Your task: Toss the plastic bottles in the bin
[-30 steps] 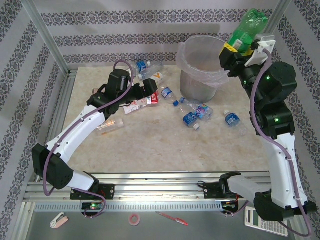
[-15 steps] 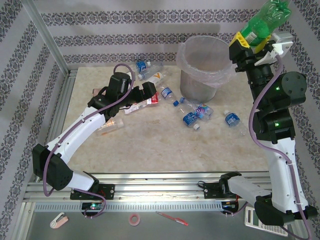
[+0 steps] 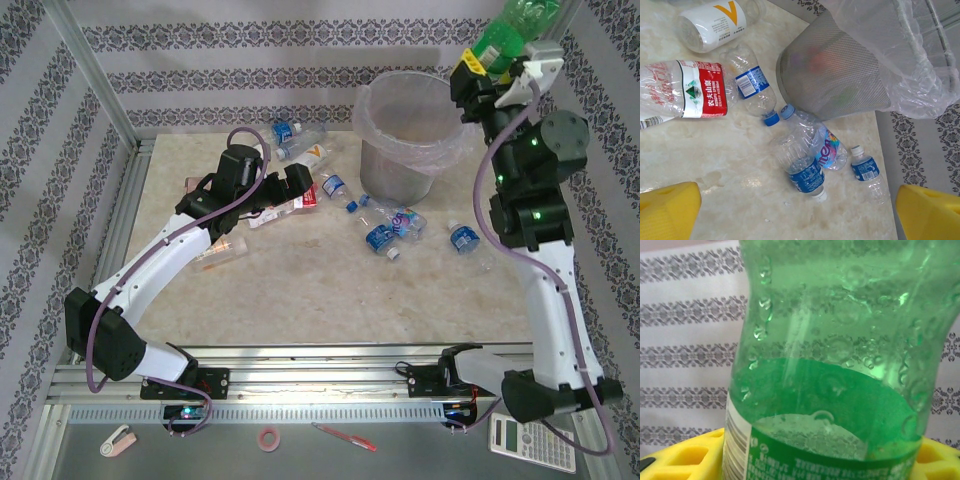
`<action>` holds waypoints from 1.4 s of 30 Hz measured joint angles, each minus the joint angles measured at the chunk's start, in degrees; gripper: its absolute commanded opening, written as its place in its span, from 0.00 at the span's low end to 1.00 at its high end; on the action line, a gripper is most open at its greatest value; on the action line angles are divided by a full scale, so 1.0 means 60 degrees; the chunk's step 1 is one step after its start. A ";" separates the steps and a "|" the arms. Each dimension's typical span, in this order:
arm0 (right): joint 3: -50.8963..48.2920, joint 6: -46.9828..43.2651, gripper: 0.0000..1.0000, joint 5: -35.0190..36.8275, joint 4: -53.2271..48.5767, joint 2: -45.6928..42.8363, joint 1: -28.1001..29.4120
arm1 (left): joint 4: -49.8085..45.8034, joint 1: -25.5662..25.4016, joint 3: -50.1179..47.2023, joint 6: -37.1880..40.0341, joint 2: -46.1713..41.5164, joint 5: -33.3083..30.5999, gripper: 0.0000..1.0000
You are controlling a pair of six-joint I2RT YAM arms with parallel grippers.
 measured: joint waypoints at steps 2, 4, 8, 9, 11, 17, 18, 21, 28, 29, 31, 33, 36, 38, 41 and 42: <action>0.0616 0.0175 0.24 -0.0055 -0.0437 0.0707 -0.0164 | 0.0000 0.0000 0.0000 0.0000 0.0000 0.0000 1.00; 0.1570 0.0441 0.36 -0.0342 -0.1195 0.1785 -0.0444 | 0.0000 0.0000 0.0000 0.0000 0.0000 0.0000 1.00; 0.3391 0.1082 0.56 -0.0922 -0.3126 0.4084 -0.0940 | 0.0000 0.0000 0.0000 0.0004 0.0000 0.0011 1.00; 0.3519 0.1209 0.61 -0.1060 -0.3530 0.4513 -0.1013 | 0.0000 0.0000 0.0004 0.0004 0.0000 0.0022 1.00; 0.3512 0.1464 0.73 -0.1315 -0.4328 0.5064 -0.1096 | 0.0000 0.0000 0.0011 0.0022 0.0000 0.0044 1.00; 0.3355 0.1705 0.83 -0.1887 -0.5603 0.5009 -0.1115 | -0.0044 0.0000 0.0164 0.0146 0.0022 0.0131 1.00; 0.3359 0.1708 0.85 -0.1985 -0.5632 0.4823 -0.1115 | -0.0044 0.0000 0.0229 0.0182 0.0040 0.0171 1.00; 0.3439 0.1727 0.87 -0.2259 -0.5683 0.4189 -0.1115 | -0.0036 0.0000 0.0350 0.0248 0.0073 0.0299 1.00; 0.3541 0.1803 0.87 -0.3009 -0.5843 0.3122 -0.1115 | -0.0036 0.0000 0.0459 0.0346 0.0219 0.0554 1.00; 0.3523 0.1836 0.87 -0.3133 -0.5880 0.3056 -0.1115 | -0.0036 0.0000 0.0459 0.0368 0.0219 0.0583 1.00; 0.3421 0.1876 0.88 -0.3344 -0.6000 0.2940 -0.1115 | -0.0029 0.0000 0.0459 0.0408 0.0219 0.0637 1.00; 0.3202 0.1902 0.89 -0.3541 -0.6102 0.2827 -0.1115 | 0.0015 0.0000 0.0459 0.0459 0.0219 0.0721 1.00; 0.2677 0.1938 0.90 -0.3847 -0.6266 0.2626 -0.1115 | 0.0142 0.0000 0.0459 0.0503 0.0215 0.0849 1.00; 0.2262 0.1949 0.92 -0.4000 -0.6386 0.2488 -0.1115 | 0.0222 0.0000 0.0459 0.0539 0.0215 0.0958 1.00; 0.1512 0.1942 0.93 -0.4200 -0.6481 0.2215 -0.1111 | 0.0342 0.0000 0.0459 0.0608 0.0186 0.1078 1.00; 0.1257 0.1938 0.93 -0.4266 -0.6528 0.2116 -0.1100 | 0.0401 0.0000 0.0459 0.0637 0.0168 0.1093 1.00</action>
